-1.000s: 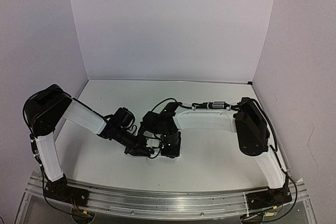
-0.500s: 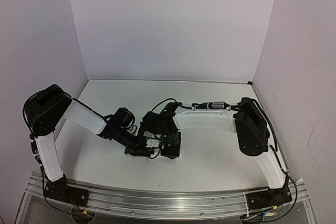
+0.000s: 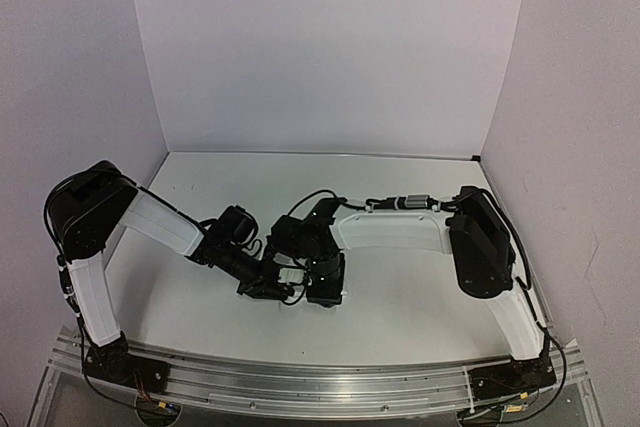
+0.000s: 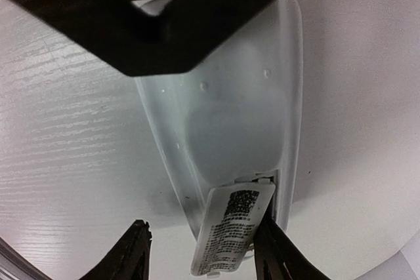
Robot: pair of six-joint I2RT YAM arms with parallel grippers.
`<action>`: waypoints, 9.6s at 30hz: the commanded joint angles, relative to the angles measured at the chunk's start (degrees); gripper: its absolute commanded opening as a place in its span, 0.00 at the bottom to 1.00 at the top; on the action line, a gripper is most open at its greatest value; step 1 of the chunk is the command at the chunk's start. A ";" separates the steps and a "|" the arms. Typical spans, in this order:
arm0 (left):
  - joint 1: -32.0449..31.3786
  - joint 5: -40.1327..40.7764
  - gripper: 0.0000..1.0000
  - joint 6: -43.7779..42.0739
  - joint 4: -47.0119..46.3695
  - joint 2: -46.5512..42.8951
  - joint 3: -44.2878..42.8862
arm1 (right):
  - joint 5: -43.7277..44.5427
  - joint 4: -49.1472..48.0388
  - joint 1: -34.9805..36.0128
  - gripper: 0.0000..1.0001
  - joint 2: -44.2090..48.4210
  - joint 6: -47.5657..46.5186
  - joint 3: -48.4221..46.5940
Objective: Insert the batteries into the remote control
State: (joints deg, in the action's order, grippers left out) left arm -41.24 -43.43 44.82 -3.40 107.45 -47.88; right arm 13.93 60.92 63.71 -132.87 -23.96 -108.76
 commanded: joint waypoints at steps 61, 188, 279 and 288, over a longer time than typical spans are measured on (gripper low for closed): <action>-2.23 6.60 0.27 -3.10 2.82 0.17 -5.83 | 2.35 -33.19 -6.62 0.62 41.62 55.00 40.36; -4.71 14.80 0.34 14.84 -25.17 -3.16 9.53 | -9.77 1.66 -11.65 0.01 3.44 -24.99 2.58; -5.54 10.29 0.32 15.46 -32.59 2.09 9.74 | 1.28 4.01 -3.86 0.00 2.45 -22.05 0.01; -5.52 10.25 0.32 15.38 -32.45 1.93 9.96 | 4.62 3.76 -3.88 0.00 2.35 -20.64 -0.97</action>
State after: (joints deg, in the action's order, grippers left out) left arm -46.26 -32.95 60.51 -36.12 108.62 -37.12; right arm 18.24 64.74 59.15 -129.45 -45.87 -107.37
